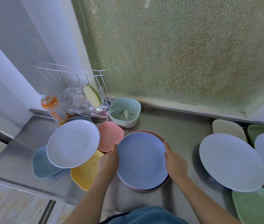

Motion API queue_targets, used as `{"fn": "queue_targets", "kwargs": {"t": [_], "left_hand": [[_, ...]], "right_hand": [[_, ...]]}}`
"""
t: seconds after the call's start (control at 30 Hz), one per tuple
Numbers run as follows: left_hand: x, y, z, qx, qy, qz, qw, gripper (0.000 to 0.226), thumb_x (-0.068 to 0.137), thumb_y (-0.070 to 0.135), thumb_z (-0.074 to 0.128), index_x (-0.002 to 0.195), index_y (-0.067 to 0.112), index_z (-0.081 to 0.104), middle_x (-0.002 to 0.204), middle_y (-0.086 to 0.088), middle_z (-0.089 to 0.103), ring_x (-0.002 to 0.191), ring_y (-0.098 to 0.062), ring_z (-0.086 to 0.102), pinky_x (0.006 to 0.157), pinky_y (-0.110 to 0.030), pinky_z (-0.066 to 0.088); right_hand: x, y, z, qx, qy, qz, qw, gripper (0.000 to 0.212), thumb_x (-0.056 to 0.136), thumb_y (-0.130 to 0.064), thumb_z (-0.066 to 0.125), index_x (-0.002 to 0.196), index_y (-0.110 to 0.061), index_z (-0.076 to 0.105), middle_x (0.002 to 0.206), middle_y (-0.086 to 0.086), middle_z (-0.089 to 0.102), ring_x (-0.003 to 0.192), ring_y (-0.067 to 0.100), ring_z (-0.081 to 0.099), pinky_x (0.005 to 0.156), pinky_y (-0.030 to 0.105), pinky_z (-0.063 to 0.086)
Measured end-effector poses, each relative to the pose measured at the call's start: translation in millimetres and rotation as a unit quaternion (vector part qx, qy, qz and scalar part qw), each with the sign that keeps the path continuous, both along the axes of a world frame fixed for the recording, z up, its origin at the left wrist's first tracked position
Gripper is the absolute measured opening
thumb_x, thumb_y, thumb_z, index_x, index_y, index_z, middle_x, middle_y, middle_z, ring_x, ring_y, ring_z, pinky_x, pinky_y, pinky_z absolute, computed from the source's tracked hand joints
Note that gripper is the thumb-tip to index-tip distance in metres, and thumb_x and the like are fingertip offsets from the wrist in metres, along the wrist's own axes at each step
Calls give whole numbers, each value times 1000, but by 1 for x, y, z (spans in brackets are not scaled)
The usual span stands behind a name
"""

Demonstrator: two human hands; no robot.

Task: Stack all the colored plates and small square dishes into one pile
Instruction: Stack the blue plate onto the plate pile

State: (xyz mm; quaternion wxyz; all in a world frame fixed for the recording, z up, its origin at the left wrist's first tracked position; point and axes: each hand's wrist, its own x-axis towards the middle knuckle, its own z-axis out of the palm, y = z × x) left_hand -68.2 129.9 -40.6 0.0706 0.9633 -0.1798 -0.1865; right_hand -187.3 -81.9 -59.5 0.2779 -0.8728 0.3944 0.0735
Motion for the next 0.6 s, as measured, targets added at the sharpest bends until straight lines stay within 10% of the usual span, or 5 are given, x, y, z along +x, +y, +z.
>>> {"fn": "queue_targets", "kwargs": {"t": [0.6], "left_hand": [[11, 0, -2, -55, 92, 23, 994, 33, 95, 8, 35, 128, 8, 34, 106, -13, 66, 94, -34, 65, 75, -39, 49]], "right_hand": [[2, 6, 4, -96, 24, 24, 995, 40, 100, -32, 26, 138, -23, 34, 94, 6, 65, 78, 24, 56, 67, 30, 39]]}}
